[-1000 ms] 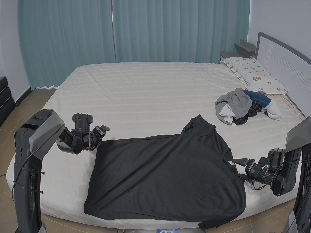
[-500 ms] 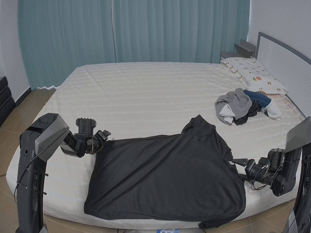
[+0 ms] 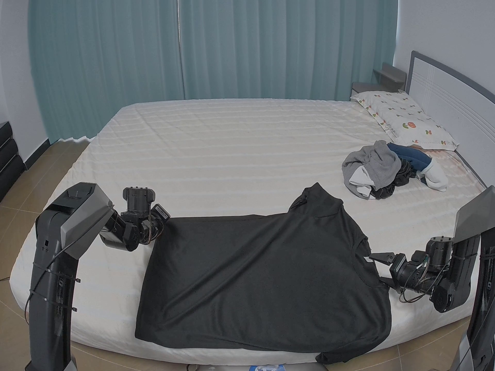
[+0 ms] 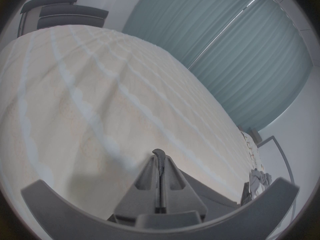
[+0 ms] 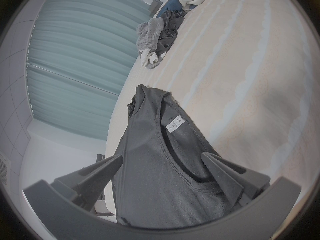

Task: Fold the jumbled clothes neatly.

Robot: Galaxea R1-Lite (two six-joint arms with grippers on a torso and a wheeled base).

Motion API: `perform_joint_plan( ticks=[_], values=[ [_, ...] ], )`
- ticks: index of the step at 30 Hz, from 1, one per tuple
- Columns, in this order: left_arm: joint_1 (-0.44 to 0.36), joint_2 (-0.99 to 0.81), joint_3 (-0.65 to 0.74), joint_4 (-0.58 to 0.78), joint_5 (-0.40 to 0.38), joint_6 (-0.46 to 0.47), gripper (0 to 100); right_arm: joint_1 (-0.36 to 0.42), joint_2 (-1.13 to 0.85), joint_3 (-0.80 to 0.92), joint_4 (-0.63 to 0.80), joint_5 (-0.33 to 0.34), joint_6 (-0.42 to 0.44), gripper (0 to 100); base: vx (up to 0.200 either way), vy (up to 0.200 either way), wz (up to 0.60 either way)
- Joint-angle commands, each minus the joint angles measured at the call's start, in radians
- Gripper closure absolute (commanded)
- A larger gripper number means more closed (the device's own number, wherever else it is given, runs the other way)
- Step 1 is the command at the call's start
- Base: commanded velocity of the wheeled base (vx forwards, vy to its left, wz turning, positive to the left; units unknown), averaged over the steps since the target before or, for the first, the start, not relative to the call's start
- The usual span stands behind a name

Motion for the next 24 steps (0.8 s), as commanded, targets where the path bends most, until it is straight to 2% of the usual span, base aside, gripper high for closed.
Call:
perform_joint_plan(
  ticks=[1, 10, 11, 15, 24],
  values=[
    [0.0, 0.035, -0.028, -0.042, 0.033, -0.002, 100, 0.0, 0.002, 0.0, -0.011, 0.0, 0.0, 0, 0.0, 0.0, 0.0],
    [0.001, 0.049, -0.045, -0.058, 0.054, -0.002, 100, 0.0, 0.002, 0.0, -0.011, 0.0, -0.001, 0, 0.0, 0.0, 0.0],
    [0.005, 0.058, -0.058, -0.062, 0.093, -0.002, 100, 0.0, 0.002, 0.0, -0.011, 0.0, -0.001, 0, 0.0, 0.0, 0.0],
    [0.008, 0.072, -0.088, -0.065, 0.131, -0.005, 100, 0.0, 0.003, 0.0, -0.011, 0.0, -0.001, 0, 0.0, 0.0, 0.0],
    [0.009, 0.073, -0.09, -0.064, 0.142, -0.008, 100, 0.0, 0.003, 0.0, -0.011, 0.0, -0.001, 0, 0.0, 0.0, 0.0]
  ],
)
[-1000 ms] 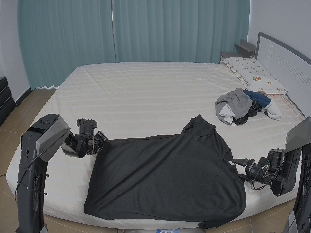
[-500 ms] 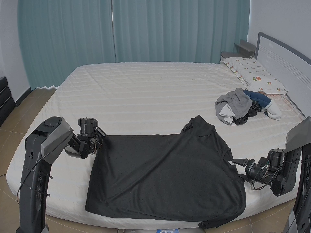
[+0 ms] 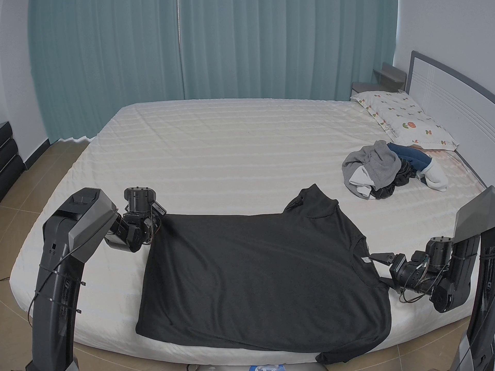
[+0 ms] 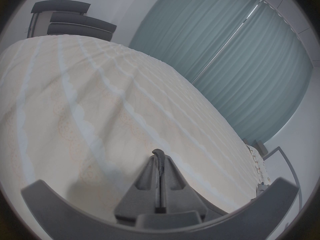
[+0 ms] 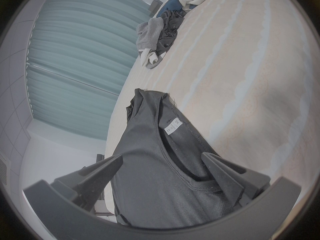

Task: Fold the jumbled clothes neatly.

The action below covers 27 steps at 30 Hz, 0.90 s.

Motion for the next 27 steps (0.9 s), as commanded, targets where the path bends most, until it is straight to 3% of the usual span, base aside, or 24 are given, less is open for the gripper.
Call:
perform_joint_plan(
  ticks=[1, 9, 10, 20, 23, 27],
  values=[
    [0.0, 0.002, -0.001, 0.002, 0.0, -0.001, 100, 0.0, 0.001, 0.0, -0.01, 0.001, 0.0, 0, 0.0, 0.0, 0.0],
    [0.0, -0.007, 0.011, 0.003, -0.007, -0.029, 100, 0.002, 0.001, 0.0, -0.01, -0.001, -0.001, 0, 0.0, 0.0, 0.0],
    [0.0, -0.008, 0.016, 0.003, -0.012, -0.036, 0, 0.002, 0.001, 0.0, -0.01, -0.001, -0.001, 0, 0.0, 0.0, 0.0],
    [0.019, -0.108, 0.111, -0.023, -0.032, -0.102, 0, 0.002, 0.001, 0.0, -0.01, -0.001, -0.001, 0, 0.0, 0.0, 0.0],
    [0.025, -0.278, 0.329, -0.06, -0.129, -0.125, 0, 0.002, 0.001, 0.0, -0.01, -0.001, 0.0, 0, 0.0, 0.0, 0.0],
    [0.016, -0.364, 0.431, -0.129, -0.158, -0.127, 0, 0.002, 0.001, 0.0, -0.01, -0.001, 0.0, 0, 0.0, 0.0, 0.0]
  ],
)
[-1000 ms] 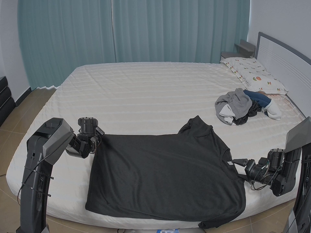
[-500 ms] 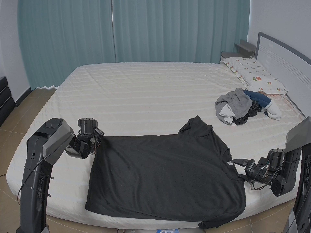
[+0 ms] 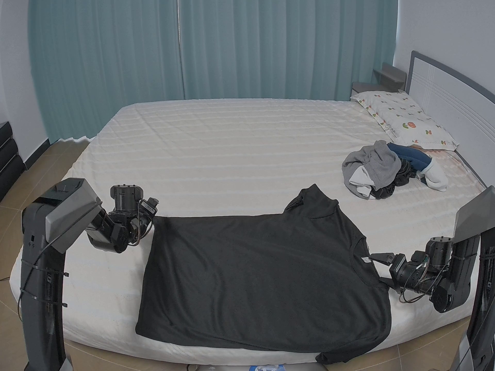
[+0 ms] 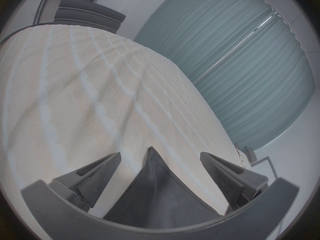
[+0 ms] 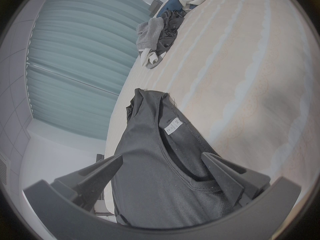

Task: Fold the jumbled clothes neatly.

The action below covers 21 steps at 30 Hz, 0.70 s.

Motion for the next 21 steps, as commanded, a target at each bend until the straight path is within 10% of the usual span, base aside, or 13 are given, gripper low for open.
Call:
perform_joint_plan(
  ticks=[1, 8, 21],
  values=[
    [-0.01, -0.233, 0.222, -0.078, -0.083, -0.012, 0, 0.0, -0.001, 0.001, -0.01, 0.001, 0.001, 0, 0.0, 0.0, 0.0],
    [-0.045, -0.335, 0.413, -0.084, -0.096, -0.007, 0, 0.0, 0.001, 0.001, -0.01, 0.001, -0.002, 0, 0.0, 0.0, 0.0],
    [-0.12, -0.393, 0.774, -0.243, -0.205, -0.007, 0, 0.003, 0.002, 0.001, -0.01, -0.003, -0.003, 0, -0.2, 0.0, 0.0]
  ],
)
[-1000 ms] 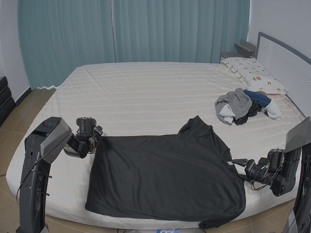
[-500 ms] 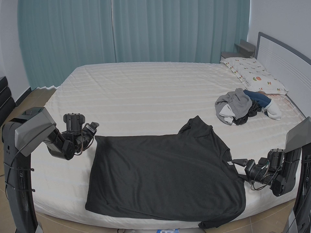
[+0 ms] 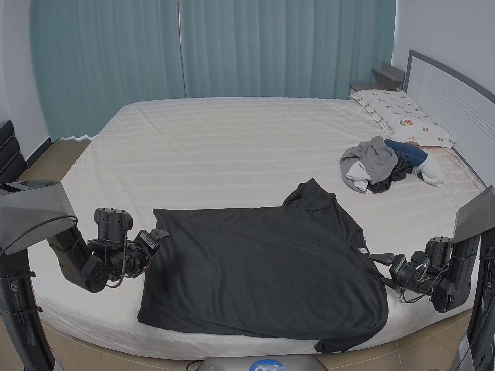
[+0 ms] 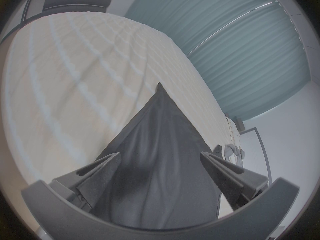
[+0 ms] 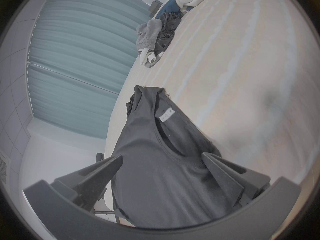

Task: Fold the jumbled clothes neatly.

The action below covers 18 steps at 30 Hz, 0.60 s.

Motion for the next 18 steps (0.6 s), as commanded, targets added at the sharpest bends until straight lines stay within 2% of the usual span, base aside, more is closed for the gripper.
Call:
perform_joint_plan(
  ticks=[1, 2, 6, 12, 18],
  values=[
    [-0.022, -0.034, 0.114, -0.064, -0.023, 0.007, 0, 0.002, 0.002, -0.001, -0.009, -0.001, 0.0, 0, -0.2, 0.0, 0.0],
    [-0.02, -0.033, 0.121, -0.069, -0.035, 0.01, 0, 0.002, 0.002, -0.001, -0.011, -0.001, 0.0, 0, -0.2, 0.0, 0.0],
    [-0.002, -0.014, 0.127, -0.066, -0.072, 0.046, 0, 0.002, 0.002, -0.001, -0.011, -0.001, 0.0, 0, 0.0, 0.0, 0.0],
    [0.015, 0.049, 0.114, -0.075, -0.072, 0.159, 0, 0.002, 0.002, -0.001, -0.011, -0.001, 0.0, 0, 0.0, 0.0, 0.0],
    [0.007, 0.087, 0.071, -0.135, -0.061, 0.121, 0, 0.002, 0.002, -0.002, -0.009, -0.001, 0.0, 0, 0.0, 0.0, 0.0]
  ],
)
